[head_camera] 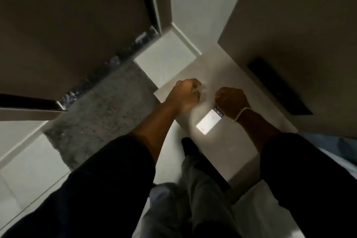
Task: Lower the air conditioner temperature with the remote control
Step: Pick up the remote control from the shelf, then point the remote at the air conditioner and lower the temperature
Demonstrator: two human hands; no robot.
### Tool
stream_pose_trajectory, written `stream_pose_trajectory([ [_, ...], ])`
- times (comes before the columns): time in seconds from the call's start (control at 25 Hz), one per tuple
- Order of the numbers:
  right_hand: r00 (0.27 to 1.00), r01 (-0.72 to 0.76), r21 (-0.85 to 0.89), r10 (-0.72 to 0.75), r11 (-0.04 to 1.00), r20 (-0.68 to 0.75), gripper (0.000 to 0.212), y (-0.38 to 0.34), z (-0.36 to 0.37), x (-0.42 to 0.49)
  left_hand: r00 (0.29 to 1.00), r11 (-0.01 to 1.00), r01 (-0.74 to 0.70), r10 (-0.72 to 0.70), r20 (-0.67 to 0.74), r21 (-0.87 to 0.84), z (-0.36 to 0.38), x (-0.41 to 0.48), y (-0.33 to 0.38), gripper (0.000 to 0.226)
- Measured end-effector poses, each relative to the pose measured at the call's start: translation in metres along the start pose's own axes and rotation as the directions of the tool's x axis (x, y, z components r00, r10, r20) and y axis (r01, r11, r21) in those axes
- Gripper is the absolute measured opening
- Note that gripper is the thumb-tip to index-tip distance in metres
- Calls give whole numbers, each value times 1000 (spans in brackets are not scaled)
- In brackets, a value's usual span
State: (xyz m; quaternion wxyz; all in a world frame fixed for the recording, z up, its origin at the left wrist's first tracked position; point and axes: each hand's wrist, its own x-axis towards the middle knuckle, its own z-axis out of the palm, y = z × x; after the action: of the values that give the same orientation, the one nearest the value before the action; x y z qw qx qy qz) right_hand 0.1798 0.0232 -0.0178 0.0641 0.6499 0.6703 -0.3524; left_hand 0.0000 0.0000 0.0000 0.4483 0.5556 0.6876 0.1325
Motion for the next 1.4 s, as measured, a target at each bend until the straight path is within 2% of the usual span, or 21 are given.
stream_pose_trajectory([
  [0.08, 992, -67, -42, 71, 997, 103, 29, 37, 31, 9, 995, 997, 68, -66, 75, -29, 45, 20, -17, 25],
  [0.16, 945, -253, -8, 249, 967, 213, 35, 70, 66, 9, 977, 990, 136, -141, 161, 42, 90, 29, -38, 15],
  [0.24, 899, -415, 213, 363, 885, 244, 39, 86, 92, 13, 970, 985, 150, -164, 182, 84, 123, 39, -53, 16],
  [0.32, 848, -524, 505, 476, 686, 233, 45, 86, 113, 22, 975, 986, 147, -158, 155, 83, 144, 46, -60, 20],
  [0.36, 821, -543, 594, 523, 593, 229, 49, 83, 123, 25, 975, 984, 164, -173, 140, 72, 154, 49, -64, 22],
  [0.4, 808, -539, 639, 551, 549, 209, 52, 80, 130, 27, 975, 980, 190, -195, 110, 49, 160, 50, -65, 24],
  [0.48, 807, -530, 659, 556, 533, 199, 54, 72, 138, 29, 964, 969, 248, -248, 94, 19, 163, 51, -65, 28],
  [0.56, 828, -525, 647, 510, 553, 235, 52, 63, 138, 30, 946, 948, 315, -310, 97, -48, 153, 51, -72, 28],
  [0.68, 862, -495, 634, 424, 593, 277, 49, 40, 128, 25, 906, 863, 423, -413, 94, -276, 119, 36, -82, 24],
  [0.76, 900, -431, 641, 347, 635, 262, 47, 5, 114, 18, 880, 789, 448, -472, 53, -421, 80, 16, -81, 17],
  [0.8, 916, -398, 658, 314, 640, 249, 45, -13, 105, 14, 871, 762, 445, -491, 28, -471, 62, 8, -79, 20],
  [0.88, 951, -307, 705, 232, 639, 204, 38, -57, 85, 4, 871, 758, 393, -488, -53, -521, 16, -11, -73, 27],
  [0.96, 982, -189, 712, 135, 676, 133, 33, -108, 62, -12, 874, 773, 326, -466, -138, -544, -36, -37, -67, 24],
  [1.04, 997, -76, 711, 35, 699, 72, 32, -159, 37, -29, 874, 808, 242, -422, -240, -538, -89, -66, -57, 23],
  [1.12, 996, 21, 736, -74, 677, 40, 35, -209, 11, -50, 865, 838, 144, -365, -345, -527, -141, -101, -43, 21],
  [1.28, 936, 267, 738, -350, 619, -45, 40, -328, -52, -111, 779, 885, -50, -256, -573, -463, -260, -187, -9, 21],
  [1.4, 833, 457, 714, -536, 530, -135, 34, -419, -108, -167, 670, 910, -180, -165, -724, -374, -352, -255, 24, 23],
])
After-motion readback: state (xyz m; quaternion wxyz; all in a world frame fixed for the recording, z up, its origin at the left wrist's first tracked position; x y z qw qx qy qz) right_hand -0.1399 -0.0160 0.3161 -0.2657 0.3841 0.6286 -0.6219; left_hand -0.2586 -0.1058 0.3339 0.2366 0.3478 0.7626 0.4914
